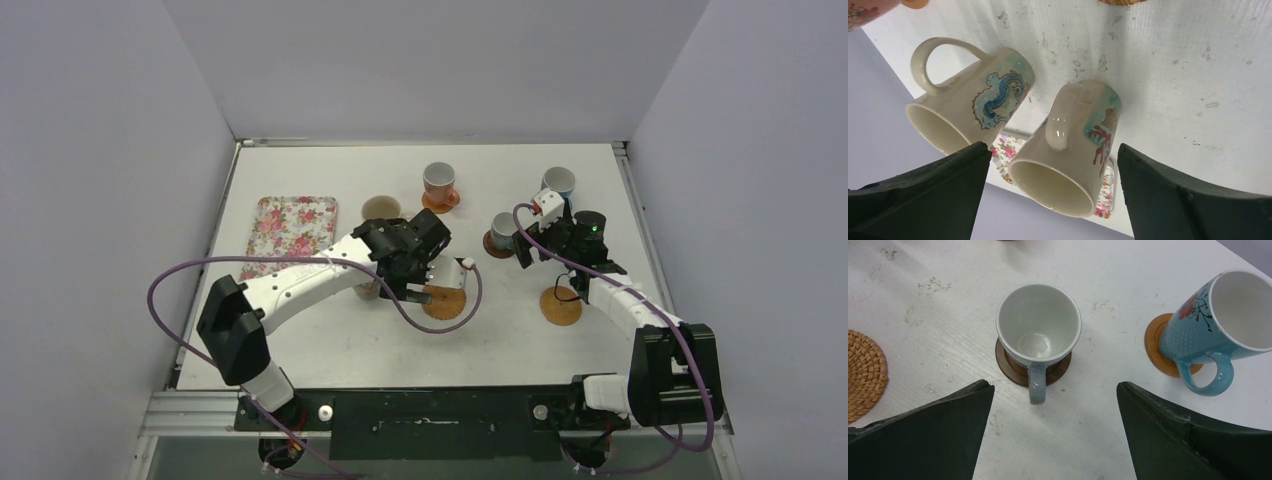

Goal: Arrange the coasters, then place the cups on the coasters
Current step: Place the cup at the center of the board.

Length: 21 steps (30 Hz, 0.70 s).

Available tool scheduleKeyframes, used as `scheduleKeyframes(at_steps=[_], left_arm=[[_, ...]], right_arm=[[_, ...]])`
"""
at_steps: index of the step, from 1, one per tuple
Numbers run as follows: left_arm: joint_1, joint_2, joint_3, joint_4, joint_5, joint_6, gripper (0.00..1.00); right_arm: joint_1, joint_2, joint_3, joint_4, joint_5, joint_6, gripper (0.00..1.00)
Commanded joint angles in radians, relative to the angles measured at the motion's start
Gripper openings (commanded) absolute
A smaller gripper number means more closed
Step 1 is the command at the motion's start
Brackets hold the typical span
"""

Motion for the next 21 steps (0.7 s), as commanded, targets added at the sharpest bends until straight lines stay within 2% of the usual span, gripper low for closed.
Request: scheduleKeyframes(at_steps=[1, 9, 13, 16, 21], left_arm=[[0.026, -0.117, 0.052, 0.032, 0.067, -0.030, 0.97], [0.129, -0.273, 0.008, 0.144, 0.109, -0.059, 0.97], [0.223, -0.410, -0.116, 0.296, 0.102, -0.085, 0.97], [0.293, -0.523, -0.256, 0.423, 0.071, -0.095, 0.97], [0.489, -0.649, -0.365, 0.477, 0.182, -0.139, 0.97]], right_arm=[[-0.008, -0.019, 0.039, 0.024, 0.004, -0.011, 1.00], [-0.008, -0.055, 0.055, -0.015, -0.001, -0.010, 1.00], [-0.007, -0.079, 0.081, -0.061, -0.015, -0.002, 1.00], [-0.006, -0.060, 0.155, -0.172, -0.043, -0.032, 1.00], [0.001, 0.000, 0.271, -0.301, -0.025, -0.044, 1.00]])
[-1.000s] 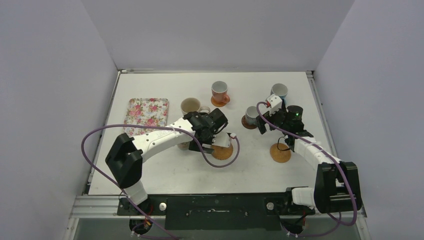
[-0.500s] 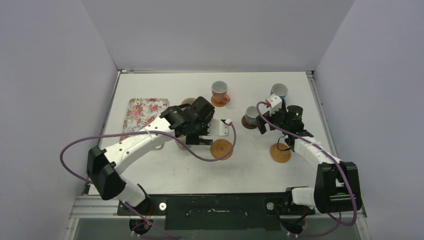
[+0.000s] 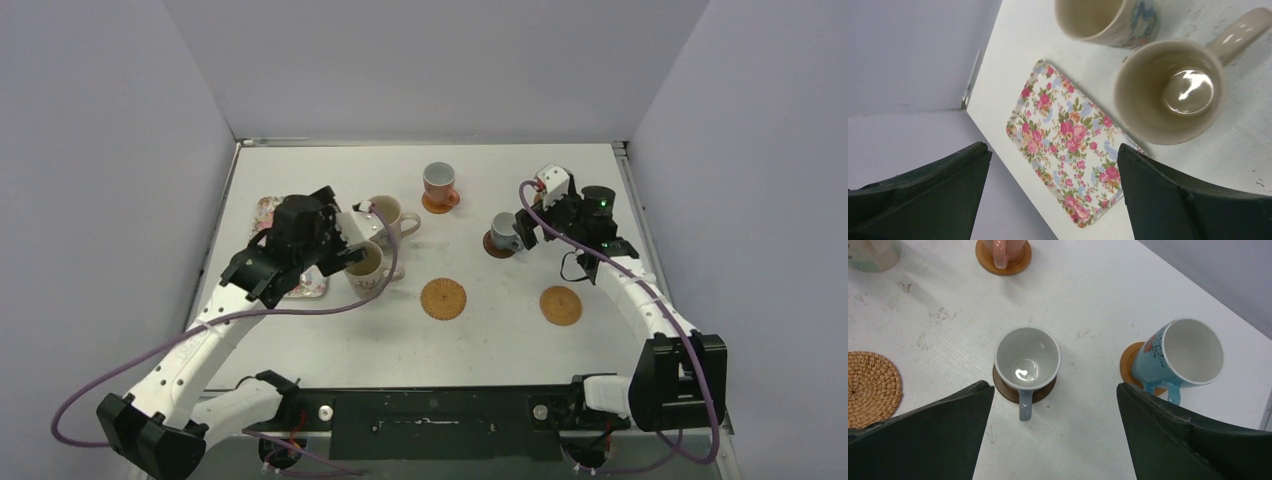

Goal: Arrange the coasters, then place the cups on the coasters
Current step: Place the cup at the center of the board.

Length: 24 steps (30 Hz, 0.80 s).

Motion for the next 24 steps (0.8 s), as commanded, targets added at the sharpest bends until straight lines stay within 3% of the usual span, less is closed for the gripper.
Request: scheduleKeyframes(at_steps=[1, 5, 11, 15, 19, 24], left_arm=[[0.173, -0.079, -0.062, 0.144, 0.100, -0.076, 0.97], [0.376, -0.099, -0.131, 0.220, 0.175, -0.136, 0.97], [0.652, -0.058, -0.213, 0.278, 0.397, -0.224, 0.97], [0.671, -0.062, -0.295, 0.317, 0.445, -0.242, 0.97], [0.671, -0.087, -0.363, 0.358, 0.451, -0.273, 0.97], [0.673, -0.131, -0.449, 0.449, 0.467, -0.346, 0.97]], right_arm=[[0.009, 0.047, 0.121, -0.120, -0.017, -0.025, 1.00], [0.088, 0.106, 0.217, -0.279, -0.060, -0.124, 1.00], [0.255, 0.137, 0.275, -0.424, -0.156, -0.269, 1.00], [0.391, 0.217, 0.375, -0.547, -0.228, -0.357, 1.00], [0.543, 0.298, 0.439, -0.554, -0.176, -0.379, 1.00], [0.627, 0.476, 0.644, -0.632, -0.170, -0.343, 1.00]])
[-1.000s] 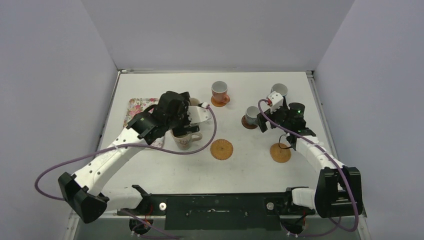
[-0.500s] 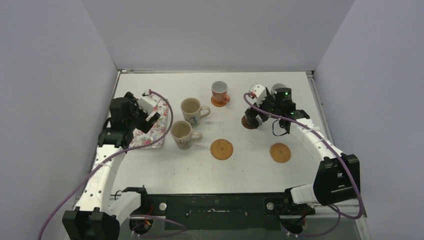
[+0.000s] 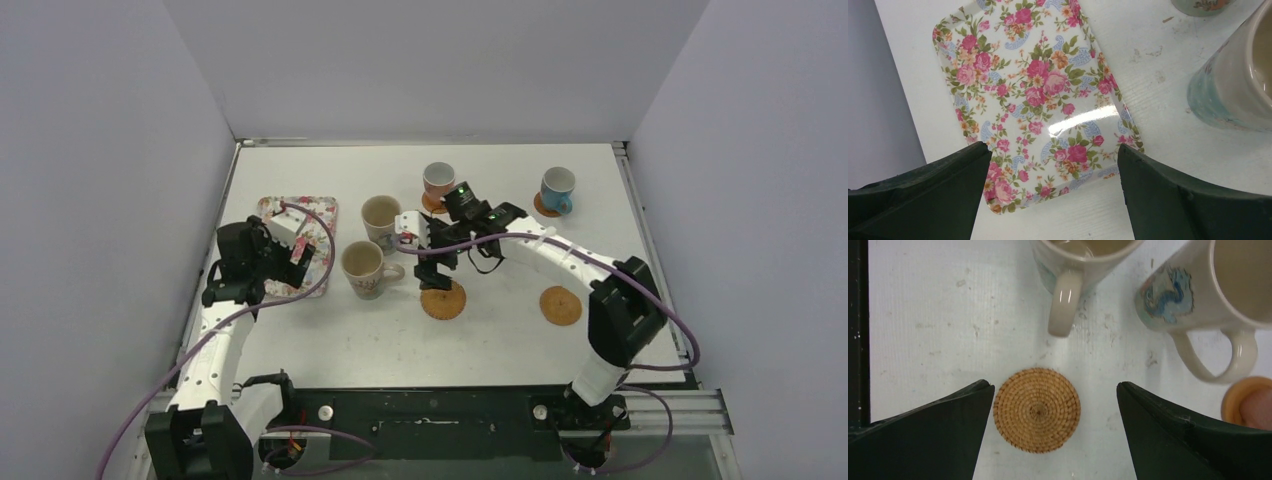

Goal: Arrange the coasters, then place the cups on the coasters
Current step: Place the cup at the center of the board, then pick up the cup from the tray.

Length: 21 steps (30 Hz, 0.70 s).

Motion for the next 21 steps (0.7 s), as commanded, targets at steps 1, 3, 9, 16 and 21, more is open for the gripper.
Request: scheduleKeyframes(at_steps=[1, 3, 9, 16, 21], left_arm=[[0.006, -0.062, -0.054, 0.161, 0.049, -0.081, 0.97], [0.006, -0.078, -0.075, 0.182, 0.001, -0.080, 0.97], [0.008, -0.099, -0.117, 0.213, 0.012, -0.084, 0.97], [0.009, -0.096, -0.131, 0.232, 0.012, -0.096, 0.97], [0.009, -0.074, -0.124, 0.226, 0.038, -0.097, 0.97]], right_arm=[[0.049, 0.142, 0.208, -0.106, -0.025, 0.003, 1.00], [0.071, 0.198, 0.271, -0.138, -0.029, 0.021, 1.00], [0.108, 0.219, 0.228, 0.028, -0.001, 0.092, 0.96], [0.137, 0.266, 0.234, 0.086, 0.038, 0.142, 0.92], [0.147, 0.329, 0.279, 0.066, 0.030, 0.180, 0.83]])
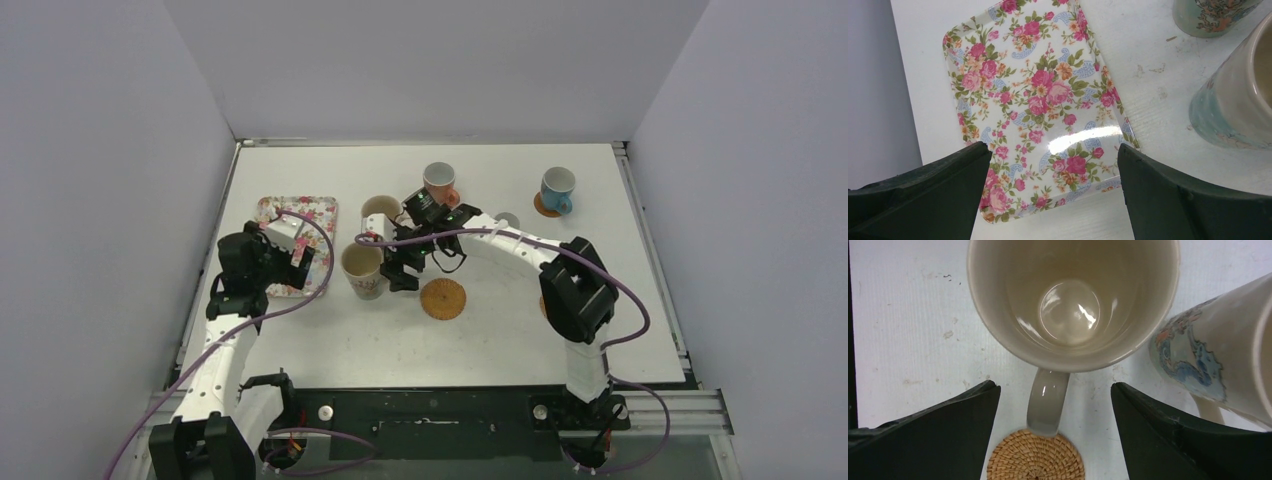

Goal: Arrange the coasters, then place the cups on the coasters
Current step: Pick up the cup from the tray.

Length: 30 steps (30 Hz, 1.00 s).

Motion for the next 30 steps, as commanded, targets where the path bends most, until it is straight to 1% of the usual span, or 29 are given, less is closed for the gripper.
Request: scheduleKeyframes(at_steps=[1, 4, 7, 15, 20, 23, 26, 28, 30], left_arm=[[0.005, 0.009, 0.008, 0.049, 0.039, -0.017, 0.97], [0.005, 0.001, 0.005, 0.048, 0.046, -0.017, 0.97], [0.005, -0.002, 0.005, 0.048, 0.048, -0.017, 0.97], [0.005, -0.001, 0.004, 0.046, 0.051, -0.016, 0.97], [0.005, 0.006, 0.006, 0.044, 0.057, -0.014, 0.97], [0.005, 0.008, 0.007, 0.042, 0.059, -0.014, 0.97], [0.005, 0.009, 0.008, 0.040, 0.061, -0.013, 0.97], [0.005, 0.012, 0.008, 0.041, 0.061, -0.013, 0.97], [0.005, 0.012, 0.008, 0.041, 0.061, -0.013, 0.97]], right_arm=[[0.016, 0.039, 0.040, 0.041, 0.011, 0.051, 0.83], [0.026, 0.021, 0.012, 0.092, 0.033, 0.072, 0.82], [0.032, 0.020, 0.020, 0.104, 0.044, 0.085, 0.81], [0.048, 0.025, 0.022, 0.138, 0.055, 0.113, 0.74], [0.052, 0.006, 0.011, 0.159, 0.060, 0.121, 0.71], [0.057, 0.002, 0.013, 0.155, 0.070, 0.117, 0.65], [0.059, 0.007, 0.015, 0.151, 0.073, 0.112, 0.57], [0.061, 0.009, 0.017, 0.149, 0.075, 0.108, 0.49], [0.062, 0.009, 0.017, 0.146, 0.077, 0.104, 0.37]])
